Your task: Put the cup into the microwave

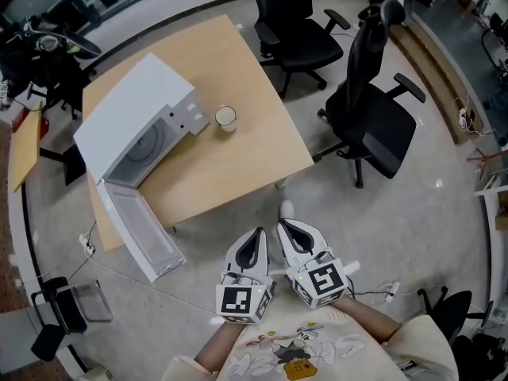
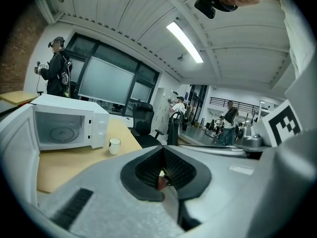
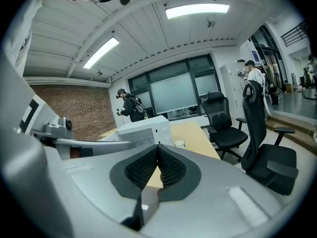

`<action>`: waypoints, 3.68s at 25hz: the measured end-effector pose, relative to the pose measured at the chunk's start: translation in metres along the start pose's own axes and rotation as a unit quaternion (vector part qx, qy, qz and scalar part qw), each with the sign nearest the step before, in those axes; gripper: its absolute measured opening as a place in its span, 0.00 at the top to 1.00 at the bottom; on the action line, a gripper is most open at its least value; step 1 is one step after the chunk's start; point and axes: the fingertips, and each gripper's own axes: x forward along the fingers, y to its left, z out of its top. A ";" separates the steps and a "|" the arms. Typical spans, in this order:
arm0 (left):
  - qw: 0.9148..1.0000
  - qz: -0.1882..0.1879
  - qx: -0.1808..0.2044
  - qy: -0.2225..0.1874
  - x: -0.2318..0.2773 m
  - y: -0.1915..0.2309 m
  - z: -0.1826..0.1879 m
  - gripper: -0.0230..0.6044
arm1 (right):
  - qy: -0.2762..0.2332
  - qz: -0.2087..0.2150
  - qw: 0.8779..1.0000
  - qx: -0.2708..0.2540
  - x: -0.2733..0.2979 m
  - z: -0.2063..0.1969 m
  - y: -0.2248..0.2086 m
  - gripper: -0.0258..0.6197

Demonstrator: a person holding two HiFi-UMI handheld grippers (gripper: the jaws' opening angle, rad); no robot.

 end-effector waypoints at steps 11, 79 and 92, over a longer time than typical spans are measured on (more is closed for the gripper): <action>0.998 0.053 0.019 -0.011 0.140 0.048 0.068 0.96 | 0.005 0.039 0.999 -0.004 0.114 0.069 -0.095 0.95; 0.982 0.137 0.089 0.092 0.316 0.277 -0.047 0.33 | 0.089 0.006 0.994 -0.060 0.223 0.062 -0.115 0.95; 0.955 0.287 0.049 0.061 0.189 0.331 -0.025 0.33 | 0.093 0.141 0.983 -0.077 0.249 0.045 -0.050 0.95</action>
